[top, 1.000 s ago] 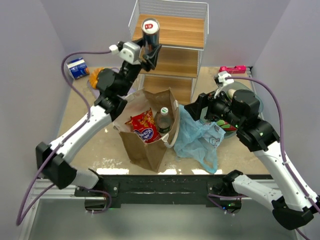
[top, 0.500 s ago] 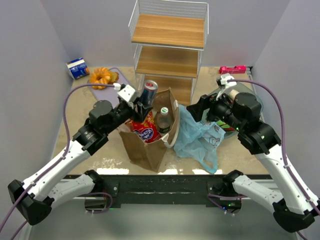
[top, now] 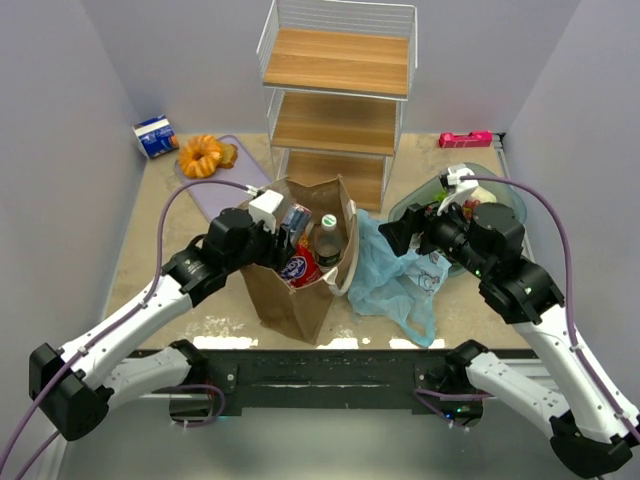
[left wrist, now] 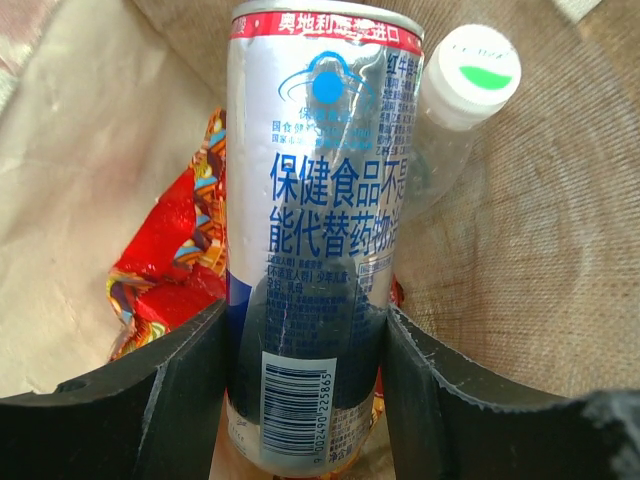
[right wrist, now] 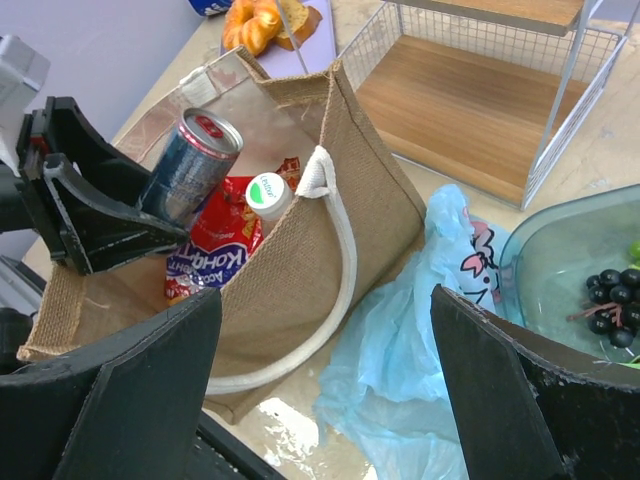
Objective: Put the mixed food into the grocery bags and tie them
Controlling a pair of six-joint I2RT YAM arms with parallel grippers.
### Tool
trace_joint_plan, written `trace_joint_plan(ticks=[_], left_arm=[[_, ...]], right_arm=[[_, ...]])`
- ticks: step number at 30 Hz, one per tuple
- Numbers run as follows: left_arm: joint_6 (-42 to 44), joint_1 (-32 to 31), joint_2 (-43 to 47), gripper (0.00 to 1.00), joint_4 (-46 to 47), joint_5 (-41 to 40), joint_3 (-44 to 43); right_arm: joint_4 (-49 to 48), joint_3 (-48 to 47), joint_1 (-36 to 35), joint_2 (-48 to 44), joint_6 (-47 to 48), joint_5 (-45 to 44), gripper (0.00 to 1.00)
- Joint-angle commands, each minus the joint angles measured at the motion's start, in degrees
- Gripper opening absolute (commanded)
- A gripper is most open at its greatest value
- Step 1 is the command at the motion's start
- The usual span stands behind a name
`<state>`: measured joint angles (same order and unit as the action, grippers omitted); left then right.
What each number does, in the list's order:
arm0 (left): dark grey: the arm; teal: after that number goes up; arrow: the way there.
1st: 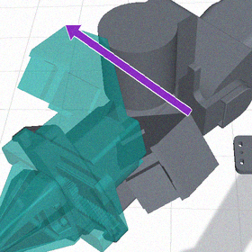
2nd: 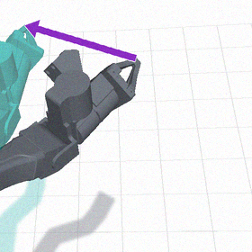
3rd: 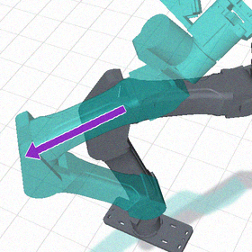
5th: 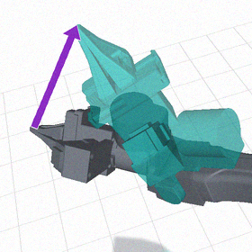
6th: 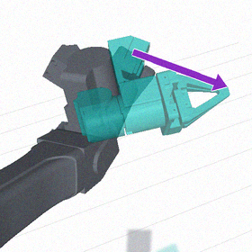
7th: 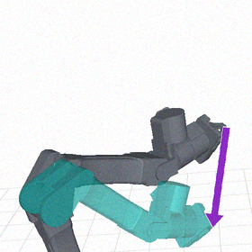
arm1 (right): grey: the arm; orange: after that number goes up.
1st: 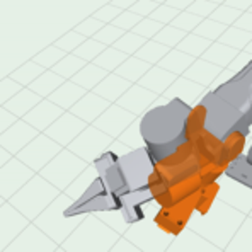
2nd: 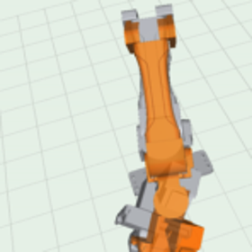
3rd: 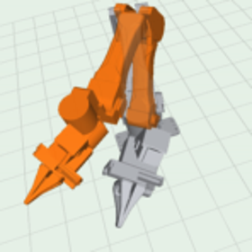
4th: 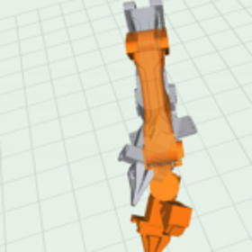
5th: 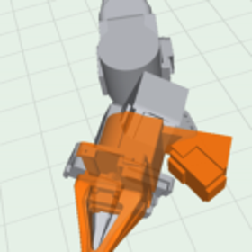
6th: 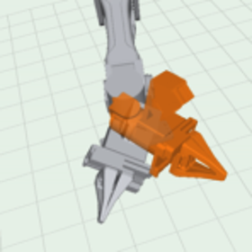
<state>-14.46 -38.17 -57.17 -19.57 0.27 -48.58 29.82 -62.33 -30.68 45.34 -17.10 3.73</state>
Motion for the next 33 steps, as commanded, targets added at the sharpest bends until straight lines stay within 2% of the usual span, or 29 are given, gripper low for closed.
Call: trace_joint_plan(ticks=[1,5,9,10,12,13,14,16,19,23,26,27,31,33], left_arm=[[-1.8,-0.06,-1.89,0.0,-0.19,1.31,-2.57],[-1.98,0.03,-3.91,0.0,-0.73,2.71,-1.7],[-0.31,0.03,-5.93,0.0,0.06,7.63,-1.61],[0.21,0.03,-6.03,0.04,0.93,8.86,-1.52],[0.92,0.03,-6.64,0.24,1.55,11.59,-1.61],[1.01,0.03,-6.9,0.52,1.38,11.94,-2.04],[1.27,0.03,-7.17,0.64,1.12,12.38,-2.4],[1.89,-0.06,-7.35,0.83,-0.2,12.21,-4.15],[2.85,0.03,-5.07,0.93,-1.08,9.23,-6.52],[4.44,0.03,1.78,1.0,-1.35,-1.29,-7.15],[4.44,1.95,6.97,1.0,-1.78,-7.02,-5.57],[4.61,3.44,7.33,1.0,-4.05,-6.95,-5.39],[5.4,17.13,5.23,1.0,-7.41,-0.99,-3.2],[5.41,19.7,4.52,1.0,-7.24,0.68,-1.62]], right_arm=[[-0.47,0.71,0.09,-0.43,-0.3,-1.09,0.89],[-1.96,1.77,0.18,0.62,-0.82,0.14,0.89],[-3.45,3.17,0.09,2.47,-2.05,2.86,0.89],[-3.8,3.61,0.18,2.47,-2.23,3.13,0.89],[-4.51,4.75,0.18,2.56,-2.76,3.39,0.89],[-4.51,5.1,0.18,2.73,-2.76,3.39,0.89],[-4.51,5.28,0.18,2.91,-2.93,3.31,0.89],[-4.16,5.63,0.09,3.08,-3.2,3.22,0.9],[-3.98,5.46,0.18,3.0,-3.73,3.65,0.9],[-5.03,6.33,0.18,2.56,-6.26,6.72,0.91],[-8.71,8.0,0.18,2.56,-8.81,9.44,0.9],[-9.34,8.18,0.09,2.73,-9.43,9.89,0.9],[-11.8,8.19,0.09,4.22,-11.81,12.09,0.89],[-13.12,7.92,-0.09,4.84,-13.04,12.79,0.89]])
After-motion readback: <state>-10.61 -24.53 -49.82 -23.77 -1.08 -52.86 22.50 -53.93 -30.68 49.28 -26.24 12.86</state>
